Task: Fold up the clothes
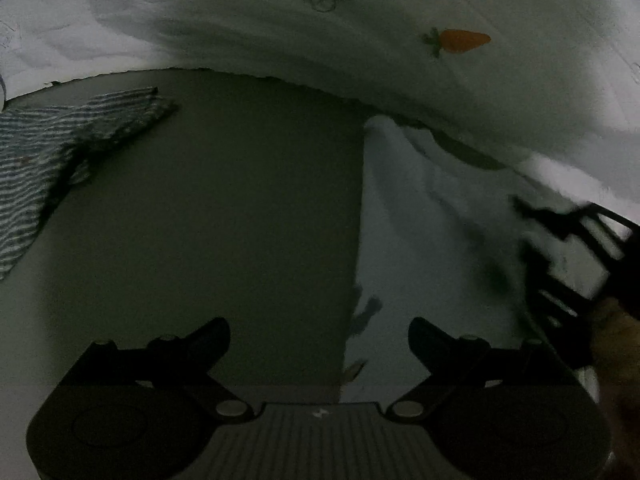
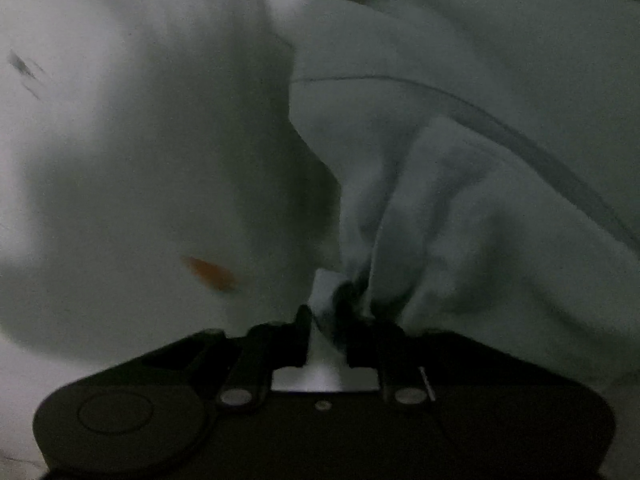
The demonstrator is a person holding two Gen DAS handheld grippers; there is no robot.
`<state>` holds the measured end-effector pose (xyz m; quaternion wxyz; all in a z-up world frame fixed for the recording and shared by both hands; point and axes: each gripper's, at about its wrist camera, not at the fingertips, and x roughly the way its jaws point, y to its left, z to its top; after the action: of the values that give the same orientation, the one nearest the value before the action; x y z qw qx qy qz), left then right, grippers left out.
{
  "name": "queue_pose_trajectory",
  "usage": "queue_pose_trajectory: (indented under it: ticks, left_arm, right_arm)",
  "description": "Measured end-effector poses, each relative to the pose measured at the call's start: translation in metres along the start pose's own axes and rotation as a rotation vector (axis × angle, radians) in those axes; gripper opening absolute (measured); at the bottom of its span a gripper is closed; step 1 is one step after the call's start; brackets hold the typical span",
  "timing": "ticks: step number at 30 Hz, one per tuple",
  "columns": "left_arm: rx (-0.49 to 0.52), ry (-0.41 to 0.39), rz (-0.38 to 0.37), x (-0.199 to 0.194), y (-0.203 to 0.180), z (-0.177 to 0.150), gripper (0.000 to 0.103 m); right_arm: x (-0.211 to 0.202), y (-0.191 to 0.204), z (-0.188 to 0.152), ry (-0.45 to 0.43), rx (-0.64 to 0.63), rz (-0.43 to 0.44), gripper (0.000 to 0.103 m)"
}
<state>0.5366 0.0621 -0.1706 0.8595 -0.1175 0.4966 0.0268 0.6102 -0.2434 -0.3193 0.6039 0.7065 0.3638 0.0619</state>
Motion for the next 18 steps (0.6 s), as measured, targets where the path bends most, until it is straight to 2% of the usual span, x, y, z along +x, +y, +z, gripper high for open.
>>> queue_pose_trajectory:
  ticks: [2, 5, 9, 13, 18]
  left_arm:
    - [-0.003, 0.019, -0.016, -0.007, 0.006, -0.01, 0.095]
    - [-0.008, 0.037, -0.028, -0.019, 0.011, -0.029, 0.095]
    - [0.017, 0.062, 0.001, -0.036, 0.002, -0.069, 0.095]
    - [0.021, 0.107, -0.012, -0.055, -0.01, -0.118, 0.095]
    - [0.075, 0.151, 0.023, -0.073, -0.025, -0.183, 0.096]
  right_arm:
    - [-0.002, 0.002, -0.005, 0.036, -0.02, -0.059, 0.034]
    - [-0.04, 0.02, -0.017, 0.056, -0.153, -0.05, 0.051]
    - [-0.125, 0.032, -0.029, 0.004, -0.373, -0.079, 0.052]
    - [-0.211, 0.009, -0.03, -0.053, -0.434, -0.126, 0.052]
    - [-0.294, -0.032, -0.034, -0.163, -0.45, -0.239, 0.052]
